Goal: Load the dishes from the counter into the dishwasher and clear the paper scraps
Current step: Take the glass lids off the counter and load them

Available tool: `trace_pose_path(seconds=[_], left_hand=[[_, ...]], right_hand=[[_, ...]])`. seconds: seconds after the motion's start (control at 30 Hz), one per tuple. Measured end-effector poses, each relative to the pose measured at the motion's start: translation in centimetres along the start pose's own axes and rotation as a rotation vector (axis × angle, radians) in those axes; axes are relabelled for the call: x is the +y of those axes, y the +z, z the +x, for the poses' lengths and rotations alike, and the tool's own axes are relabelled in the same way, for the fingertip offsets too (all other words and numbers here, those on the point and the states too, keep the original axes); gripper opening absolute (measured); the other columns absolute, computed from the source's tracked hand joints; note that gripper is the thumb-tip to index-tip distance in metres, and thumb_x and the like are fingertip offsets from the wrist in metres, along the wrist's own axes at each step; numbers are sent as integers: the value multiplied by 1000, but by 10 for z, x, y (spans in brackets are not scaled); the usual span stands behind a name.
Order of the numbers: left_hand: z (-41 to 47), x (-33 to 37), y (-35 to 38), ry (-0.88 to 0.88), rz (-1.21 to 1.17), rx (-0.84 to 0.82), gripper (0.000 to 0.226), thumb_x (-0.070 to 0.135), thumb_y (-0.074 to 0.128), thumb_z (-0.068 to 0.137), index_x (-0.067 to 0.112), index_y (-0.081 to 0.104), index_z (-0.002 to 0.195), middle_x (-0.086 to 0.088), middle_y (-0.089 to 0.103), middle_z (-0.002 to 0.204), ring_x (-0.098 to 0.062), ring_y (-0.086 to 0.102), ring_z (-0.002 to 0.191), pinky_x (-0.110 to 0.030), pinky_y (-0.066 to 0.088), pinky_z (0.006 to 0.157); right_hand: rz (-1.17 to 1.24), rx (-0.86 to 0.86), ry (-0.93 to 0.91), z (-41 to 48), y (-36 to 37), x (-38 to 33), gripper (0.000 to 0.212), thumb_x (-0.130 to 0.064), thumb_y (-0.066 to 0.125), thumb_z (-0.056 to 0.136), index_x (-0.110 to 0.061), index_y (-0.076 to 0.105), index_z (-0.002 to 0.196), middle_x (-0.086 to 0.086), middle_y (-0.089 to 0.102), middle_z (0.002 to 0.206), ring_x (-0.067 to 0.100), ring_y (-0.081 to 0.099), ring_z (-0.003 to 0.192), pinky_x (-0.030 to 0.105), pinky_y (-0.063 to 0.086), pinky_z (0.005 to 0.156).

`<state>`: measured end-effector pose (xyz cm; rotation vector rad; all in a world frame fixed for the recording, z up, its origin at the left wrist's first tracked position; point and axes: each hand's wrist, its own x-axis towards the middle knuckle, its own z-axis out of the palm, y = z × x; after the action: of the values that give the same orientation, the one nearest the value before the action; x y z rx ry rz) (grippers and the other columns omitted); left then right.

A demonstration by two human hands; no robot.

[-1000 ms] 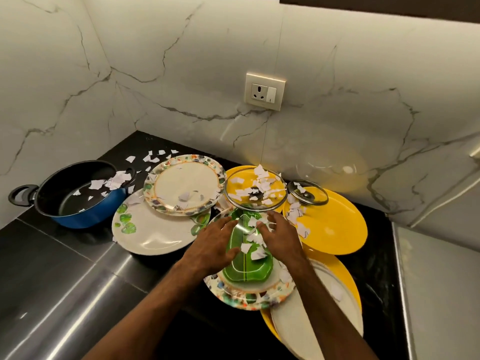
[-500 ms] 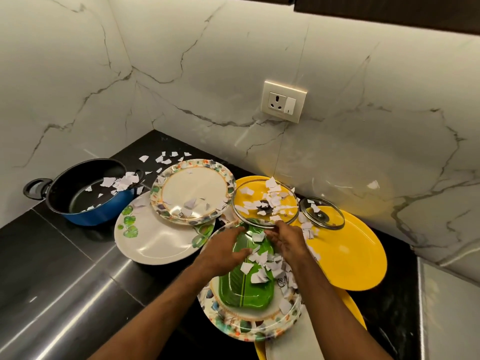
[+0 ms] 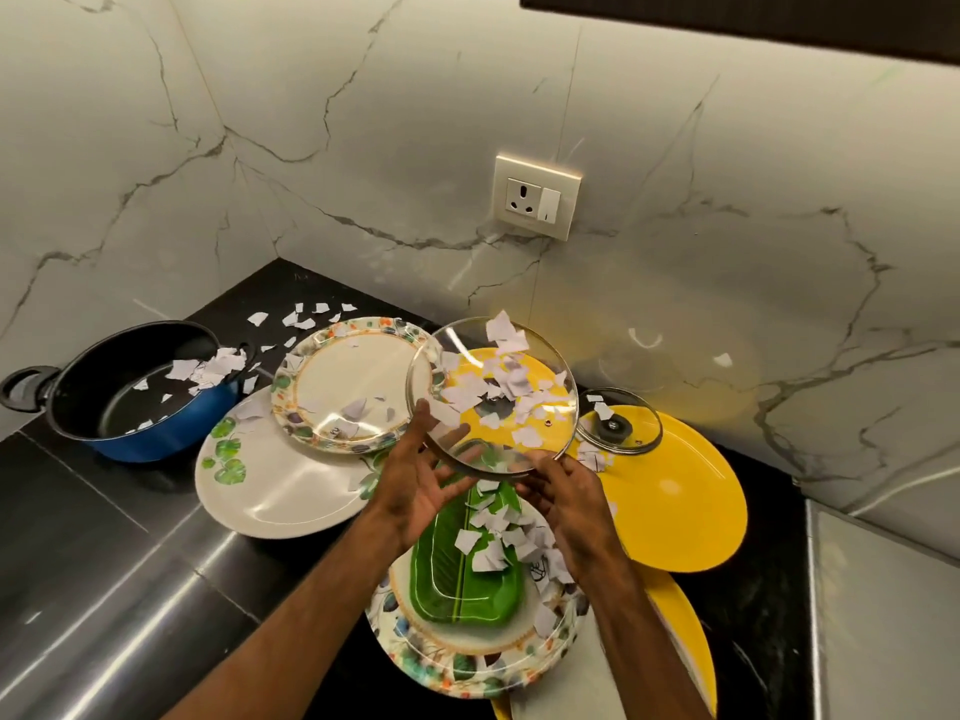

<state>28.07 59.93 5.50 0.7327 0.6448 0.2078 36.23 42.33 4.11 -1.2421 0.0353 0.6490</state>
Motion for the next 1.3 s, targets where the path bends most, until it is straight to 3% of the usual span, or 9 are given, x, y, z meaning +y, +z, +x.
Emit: trace_pose_path(seconds=[0.2,0.33,0.47,0.7,0.83,0.93,1.03,1.13,1.3], left_hand=[[-15,3,6,125,14,-79,40,39,47,106,28,58,142,-16,64,137,-46,66,113,-63,51,98],[-31,8,12,264,252,-45,36,43,47,103,38,65,134,-7,63,140,-45,72,100,-68,53,91],[-39,4,25,329,415,-49,39,51,46,101,39,65,133,-6,59,143,-42,75,92,-56,63,70],[-39,-3,35,350,588,-75,39,50,42,104,41,61,137,4,70,129,-25,75,103,-53,63,76],[-38,7,34,434,683,-45,39,49,45,103,41,60,138,7,71,127,-19,76,100,-44,64,73],[-33,6,27,546,808,12,38,52,50,102,44,58,139,8,71,127,-19,77,91,-48,63,73],[-23,-1,15,735,976,38,40,57,52,101,42,59,138,1,77,110,-29,76,83,-51,62,65],[-17,-9,9,868,1101,38,40,50,51,103,34,58,140,-12,76,96,-29,74,75,-48,59,57],[-22,-4,11,974,1117,-3,43,39,52,104,25,55,144,-6,76,97,-22,75,78,-45,62,63]], right_hand=[[-357,-24,-113,-21,-18,-4,34,-36,66,100,-19,62,130,6,72,127,19,70,112,33,59,90],[-658,226,-533,-32,-21,-18,62,-53,62,98,-31,44,153,-15,47,154,1,45,138,24,42,109],[-668,3,-623,-22,0,-43,60,-48,50,103,-33,35,159,-18,32,165,-3,26,151,12,31,115],[-958,-385,-665,-22,25,-24,57,-32,42,111,-33,20,164,-21,4,171,4,2,158,43,14,128],[-1010,-432,-663,-33,3,5,45,-33,47,110,-33,45,154,-20,32,165,0,23,153,36,22,126],[-1041,-215,-751,-31,-17,18,34,-39,50,108,-28,67,135,-14,59,145,0,46,140,43,40,116],[-982,-6,-713,-23,-20,12,42,-33,57,106,-27,53,147,-11,49,153,2,38,145,34,38,119],[-1050,-80,-569,-13,-23,11,66,-47,57,103,-31,28,160,-14,27,166,0,20,153,24,22,124],[-1133,-76,-653,-15,-26,29,32,-37,59,101,-28,59,131,-12,52,139,4,46,131,41,45,106]])
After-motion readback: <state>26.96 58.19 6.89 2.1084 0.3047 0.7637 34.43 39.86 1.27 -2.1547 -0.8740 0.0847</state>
